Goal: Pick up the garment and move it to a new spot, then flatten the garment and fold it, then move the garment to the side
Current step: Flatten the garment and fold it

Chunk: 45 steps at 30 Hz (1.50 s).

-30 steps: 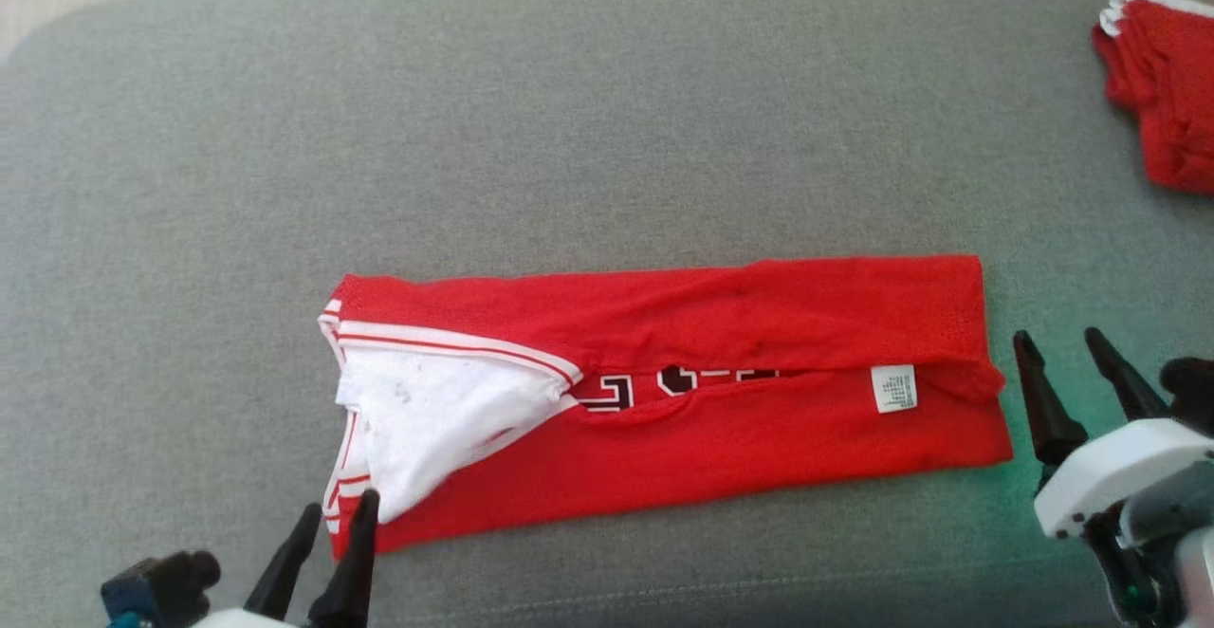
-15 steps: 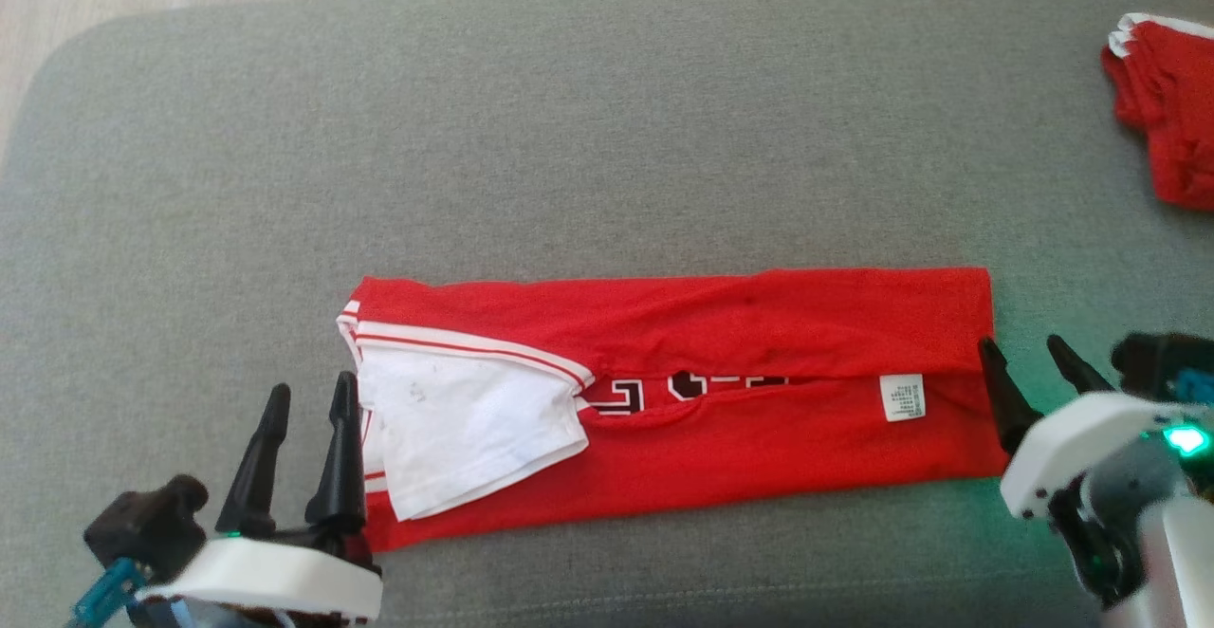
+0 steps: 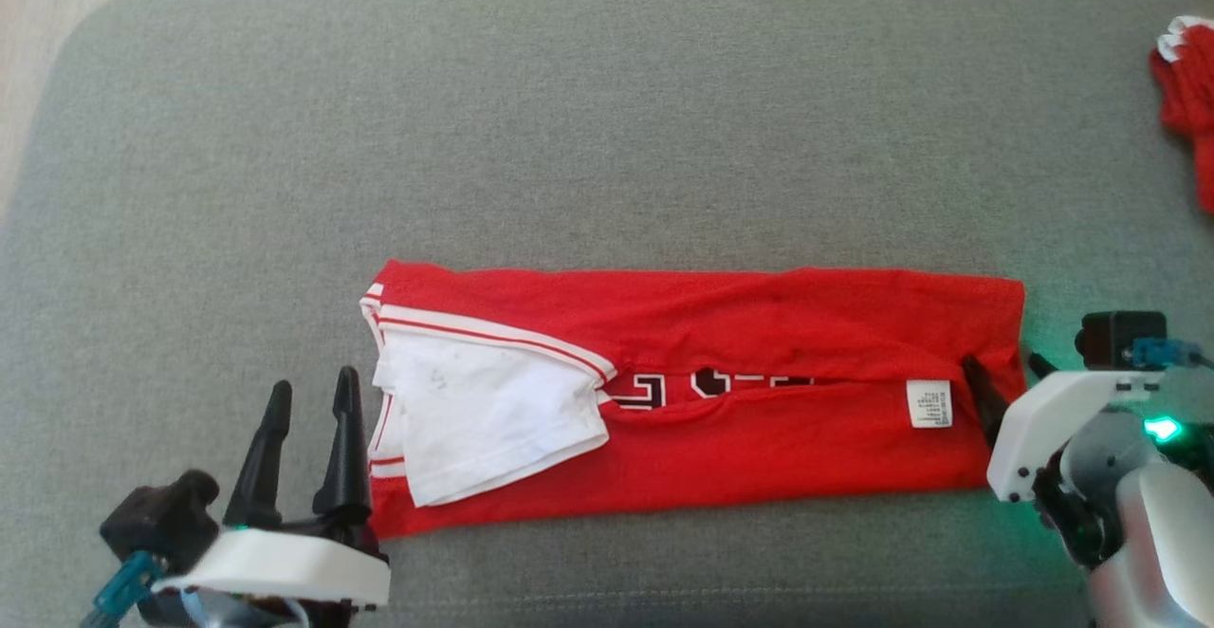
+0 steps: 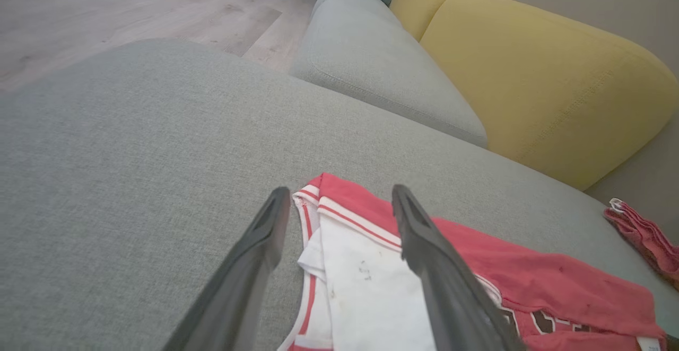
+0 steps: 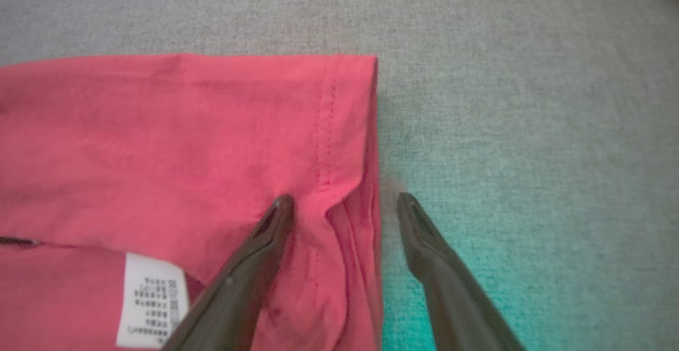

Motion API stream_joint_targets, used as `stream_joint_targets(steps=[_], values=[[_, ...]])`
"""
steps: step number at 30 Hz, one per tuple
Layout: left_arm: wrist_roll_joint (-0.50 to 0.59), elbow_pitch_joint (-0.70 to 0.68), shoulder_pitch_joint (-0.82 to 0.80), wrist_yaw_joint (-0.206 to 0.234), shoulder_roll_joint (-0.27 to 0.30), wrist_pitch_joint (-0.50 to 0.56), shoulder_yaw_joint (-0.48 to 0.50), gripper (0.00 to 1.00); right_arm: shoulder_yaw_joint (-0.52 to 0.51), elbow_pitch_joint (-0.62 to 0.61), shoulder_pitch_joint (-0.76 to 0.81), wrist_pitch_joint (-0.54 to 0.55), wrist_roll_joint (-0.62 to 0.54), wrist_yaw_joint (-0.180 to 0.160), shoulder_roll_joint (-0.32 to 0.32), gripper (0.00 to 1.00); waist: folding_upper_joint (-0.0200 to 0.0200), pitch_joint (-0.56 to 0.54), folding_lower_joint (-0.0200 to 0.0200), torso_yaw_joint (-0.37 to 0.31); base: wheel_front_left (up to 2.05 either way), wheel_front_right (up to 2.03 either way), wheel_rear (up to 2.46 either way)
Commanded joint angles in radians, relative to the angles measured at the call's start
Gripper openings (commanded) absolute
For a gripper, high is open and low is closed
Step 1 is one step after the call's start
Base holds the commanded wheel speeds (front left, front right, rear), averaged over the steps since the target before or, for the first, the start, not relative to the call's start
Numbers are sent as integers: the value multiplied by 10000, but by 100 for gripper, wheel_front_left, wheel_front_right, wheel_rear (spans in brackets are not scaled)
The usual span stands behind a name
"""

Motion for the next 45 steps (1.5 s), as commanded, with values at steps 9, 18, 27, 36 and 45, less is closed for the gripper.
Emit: stream_joint_targets(steps=[9, 18, 27, 36, 45], values=[[195, -104, -420, -77, -36, -170, 474, 100, 521, 227, -271, 507, 502, -9, -147, 0, -1, -61, 0, -6, 0, 0, 0], [491, -359, -365, 94, 90, -190, 553, 100, 362, -574, -518, 287, 813, -9, -626, 0, -1, -155, 0, -518, 0, 0, 0], [789, -525, -457, 199, 315, -173, 521, 100, -908, -2080, 7, 845, 844, -9, -1605, 0, -1, -219, 0, -1185, 0, 0, 0], [1143, -280, -744, 308, 485, -166, 409, 100, -288, -2936, 140, 1229, 1175, -9, -1071, 0, -1, -462, 0, -1623, 0, 0, 0], [1176, -49, -737, 350, 430, -179, 352, 100, 2154, -3876, 109, 1453, 2375, -9, -733, 0, -1, -855, 0, -1586, 0, 0, 0]])
